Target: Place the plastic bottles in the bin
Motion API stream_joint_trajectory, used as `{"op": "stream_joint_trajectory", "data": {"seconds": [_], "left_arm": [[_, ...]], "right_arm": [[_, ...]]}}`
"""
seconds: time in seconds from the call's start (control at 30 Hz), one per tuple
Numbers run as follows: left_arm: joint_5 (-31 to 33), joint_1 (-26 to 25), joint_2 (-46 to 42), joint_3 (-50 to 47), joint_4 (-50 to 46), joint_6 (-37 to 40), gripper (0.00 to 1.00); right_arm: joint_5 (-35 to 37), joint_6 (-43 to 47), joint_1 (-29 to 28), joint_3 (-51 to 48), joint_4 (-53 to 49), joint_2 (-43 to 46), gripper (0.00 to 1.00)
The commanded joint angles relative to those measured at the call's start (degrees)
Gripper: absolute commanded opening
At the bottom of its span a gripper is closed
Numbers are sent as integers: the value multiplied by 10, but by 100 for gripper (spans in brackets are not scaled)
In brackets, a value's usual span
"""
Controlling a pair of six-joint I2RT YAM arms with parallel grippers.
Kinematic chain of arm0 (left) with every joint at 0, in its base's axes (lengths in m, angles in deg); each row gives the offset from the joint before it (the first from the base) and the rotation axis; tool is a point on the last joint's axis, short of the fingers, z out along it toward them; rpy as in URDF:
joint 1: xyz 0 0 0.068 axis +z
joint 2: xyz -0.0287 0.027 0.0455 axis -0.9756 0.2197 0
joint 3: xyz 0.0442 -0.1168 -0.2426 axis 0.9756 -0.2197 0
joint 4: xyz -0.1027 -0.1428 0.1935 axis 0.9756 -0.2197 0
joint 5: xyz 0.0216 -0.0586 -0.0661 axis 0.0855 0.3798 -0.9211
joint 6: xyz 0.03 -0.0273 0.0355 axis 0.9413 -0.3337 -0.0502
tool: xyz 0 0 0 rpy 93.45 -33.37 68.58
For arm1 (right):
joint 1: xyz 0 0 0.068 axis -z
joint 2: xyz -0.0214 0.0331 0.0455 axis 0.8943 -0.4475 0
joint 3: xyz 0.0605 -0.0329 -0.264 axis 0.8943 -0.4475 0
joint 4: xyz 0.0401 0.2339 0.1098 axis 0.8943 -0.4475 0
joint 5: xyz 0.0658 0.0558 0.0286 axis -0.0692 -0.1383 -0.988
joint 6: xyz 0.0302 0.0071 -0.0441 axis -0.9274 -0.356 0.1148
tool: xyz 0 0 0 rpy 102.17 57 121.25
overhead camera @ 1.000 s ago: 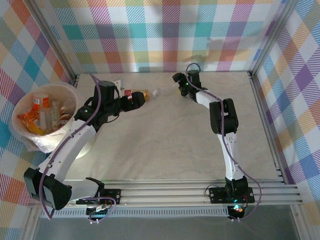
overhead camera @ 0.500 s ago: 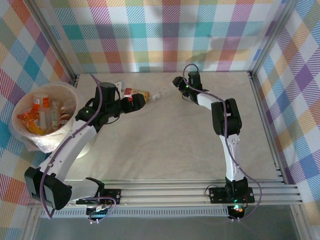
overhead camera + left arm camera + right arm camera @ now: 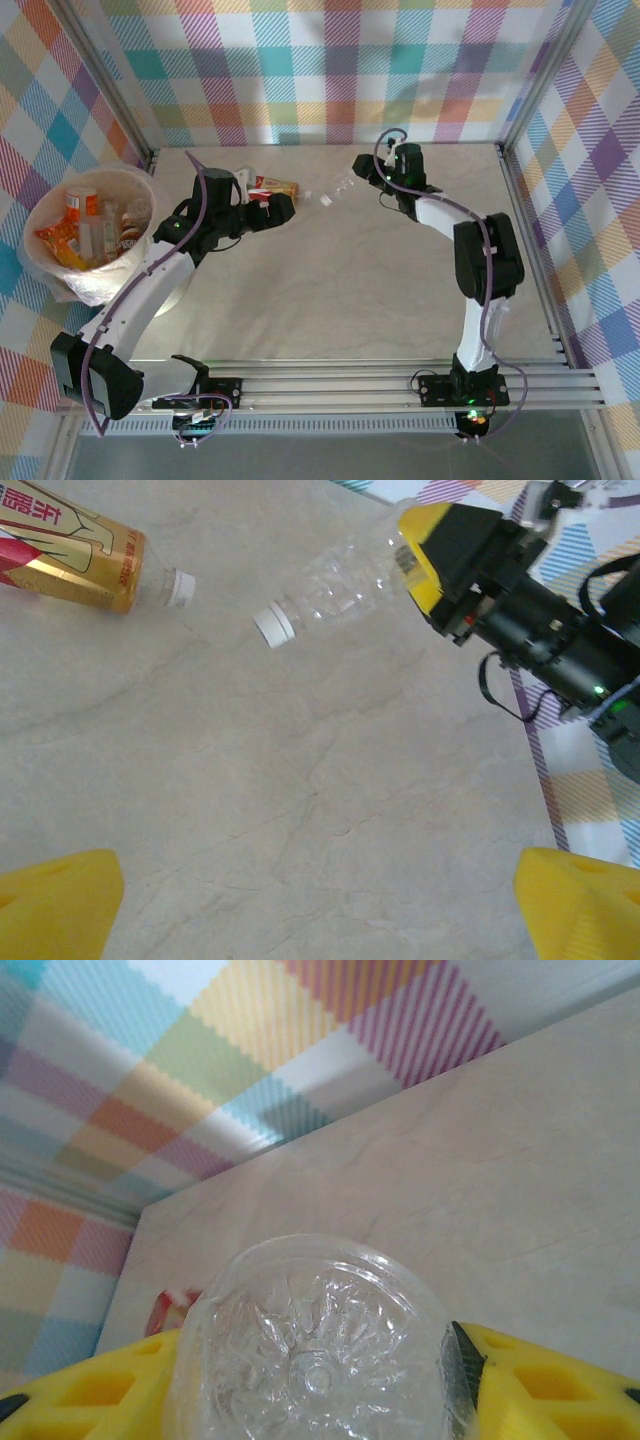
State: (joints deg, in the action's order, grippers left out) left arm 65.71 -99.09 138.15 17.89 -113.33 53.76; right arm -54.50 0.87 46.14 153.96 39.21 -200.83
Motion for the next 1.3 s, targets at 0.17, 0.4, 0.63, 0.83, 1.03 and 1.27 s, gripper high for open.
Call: {"op": "stream_joint_trajectory", "data": {"seconds": [0.17, 0.4, 0.63, 0.83, 1.03, 1.27], "left_arm": [[-2, -34, 11, -5, 30, 5, 100], [-123, -61, 35, 12, 63, 61, 100], [-203, -75, 58, 38, 90, 117, 100], [-174, -75, 71, 53, 74, 165, 100], [-311, -76, 80, 59, 101, 180, 98], [-334, -76, 75, 52, 123, 185, 83]], "right_arm": [[-137, 95, -11, -108, -5, 168, 45], [-210, 124, -21, -150, -54, 259, 45], [-287, 112, -42, -149, -60, 303, 44], [-326, 81, -59, -131, -43, 310, 45], [-356, 65, -76, -110, -28, 308, 45], [-356, 60, -99, -88, -15, 296, 45]]}}
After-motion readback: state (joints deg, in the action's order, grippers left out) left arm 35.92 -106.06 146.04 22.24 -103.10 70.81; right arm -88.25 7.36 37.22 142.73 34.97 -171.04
